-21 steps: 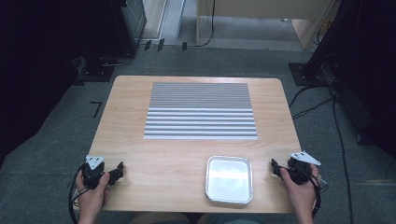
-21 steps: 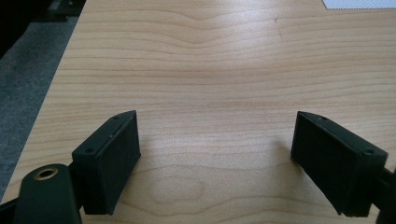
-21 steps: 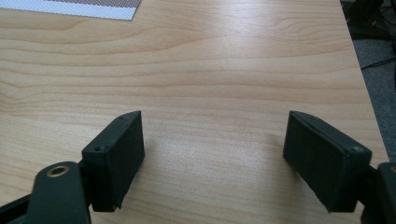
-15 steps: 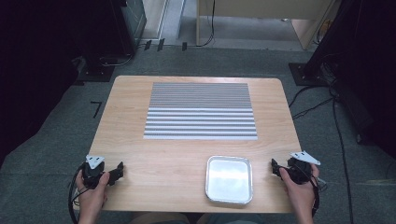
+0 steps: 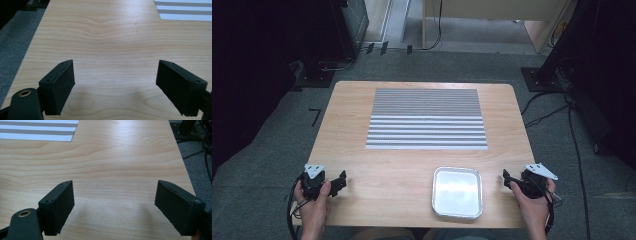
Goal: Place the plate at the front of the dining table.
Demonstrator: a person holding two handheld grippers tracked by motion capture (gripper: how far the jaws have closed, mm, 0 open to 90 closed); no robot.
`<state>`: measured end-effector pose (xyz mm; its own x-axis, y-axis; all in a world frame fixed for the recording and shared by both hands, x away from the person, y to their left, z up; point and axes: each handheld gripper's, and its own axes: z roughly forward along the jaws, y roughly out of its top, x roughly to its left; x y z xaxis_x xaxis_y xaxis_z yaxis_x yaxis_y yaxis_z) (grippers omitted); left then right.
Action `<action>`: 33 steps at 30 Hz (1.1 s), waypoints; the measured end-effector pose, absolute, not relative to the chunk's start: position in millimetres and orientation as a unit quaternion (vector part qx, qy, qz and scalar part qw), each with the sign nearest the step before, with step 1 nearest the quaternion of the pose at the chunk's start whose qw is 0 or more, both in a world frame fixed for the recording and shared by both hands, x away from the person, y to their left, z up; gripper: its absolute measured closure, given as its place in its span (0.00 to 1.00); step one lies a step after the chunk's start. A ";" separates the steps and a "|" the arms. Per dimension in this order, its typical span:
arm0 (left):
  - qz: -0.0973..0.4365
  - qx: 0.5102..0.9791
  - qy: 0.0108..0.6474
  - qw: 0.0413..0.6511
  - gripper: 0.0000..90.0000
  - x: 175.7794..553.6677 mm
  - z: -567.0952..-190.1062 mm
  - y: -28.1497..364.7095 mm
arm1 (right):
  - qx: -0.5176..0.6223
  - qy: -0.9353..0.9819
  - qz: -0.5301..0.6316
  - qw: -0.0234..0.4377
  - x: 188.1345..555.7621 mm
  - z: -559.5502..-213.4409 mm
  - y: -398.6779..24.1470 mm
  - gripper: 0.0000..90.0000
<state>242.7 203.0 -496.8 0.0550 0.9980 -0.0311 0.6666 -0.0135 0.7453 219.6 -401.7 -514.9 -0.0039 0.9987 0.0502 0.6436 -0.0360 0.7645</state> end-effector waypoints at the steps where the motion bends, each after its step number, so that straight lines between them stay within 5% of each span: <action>1: 0.271 0.661 0.629 0.308 0.17 242.4 -495.8 200.4 | 0.646 0.635 0.317 0.281 218.8 -513.9 -400.9 0.18; 33: 0.238 0.697 0.574 0.358 0.17 230.9 -483.4 127.8 | 0.628 0.638 0.354 0.269 207.1 -496.8 -371.4 0.22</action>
<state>230.9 127.8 -483.4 0.2280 0.9705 -0.0786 0.6299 -0.0854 0.7720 207.1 -371.4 -496.8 -0.0656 0.9927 0.1015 0.6118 -0.0404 0.7899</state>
